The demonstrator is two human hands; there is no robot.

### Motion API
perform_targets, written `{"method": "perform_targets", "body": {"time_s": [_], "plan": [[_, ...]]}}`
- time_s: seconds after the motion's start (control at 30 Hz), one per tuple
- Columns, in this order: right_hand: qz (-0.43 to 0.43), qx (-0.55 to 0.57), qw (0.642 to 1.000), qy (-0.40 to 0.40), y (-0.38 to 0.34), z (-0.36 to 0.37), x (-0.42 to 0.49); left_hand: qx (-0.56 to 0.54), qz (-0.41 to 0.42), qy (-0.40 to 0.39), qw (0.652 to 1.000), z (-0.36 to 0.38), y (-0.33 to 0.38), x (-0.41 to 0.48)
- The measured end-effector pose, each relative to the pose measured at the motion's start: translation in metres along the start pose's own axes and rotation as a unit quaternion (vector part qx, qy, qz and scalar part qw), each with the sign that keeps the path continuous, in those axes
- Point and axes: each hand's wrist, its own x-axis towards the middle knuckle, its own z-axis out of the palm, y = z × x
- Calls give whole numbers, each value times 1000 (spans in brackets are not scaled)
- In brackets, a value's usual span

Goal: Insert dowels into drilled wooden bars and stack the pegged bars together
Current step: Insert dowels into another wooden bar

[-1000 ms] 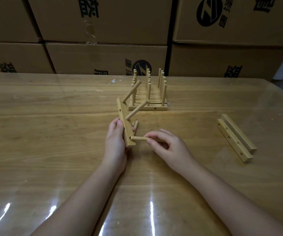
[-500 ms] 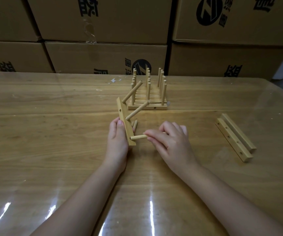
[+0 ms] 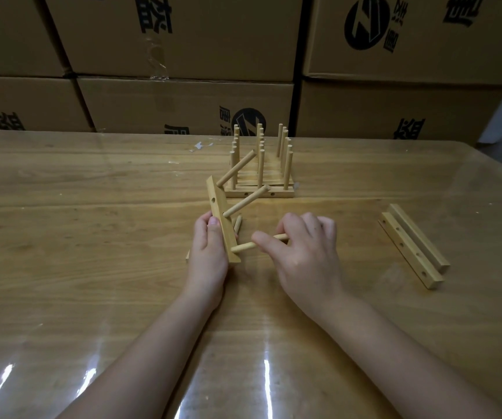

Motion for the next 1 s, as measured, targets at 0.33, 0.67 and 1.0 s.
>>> {"method": "perform_targets", "body": {"time_s": [0.33, 0.67, 1.0], "plan": [[-20, -21, 1000, 10, -8, -6, 5, 12, 8, -1, 1000, -1, 0, 0], [-21, -37, 999, -29, -13, -10, 6, 24, 29, -12, 999, -1, 1, -2], [-16, -13, 999, -43, -11, -9, 6, 32, 49, -8, 998, 1, 2, -3]]}}
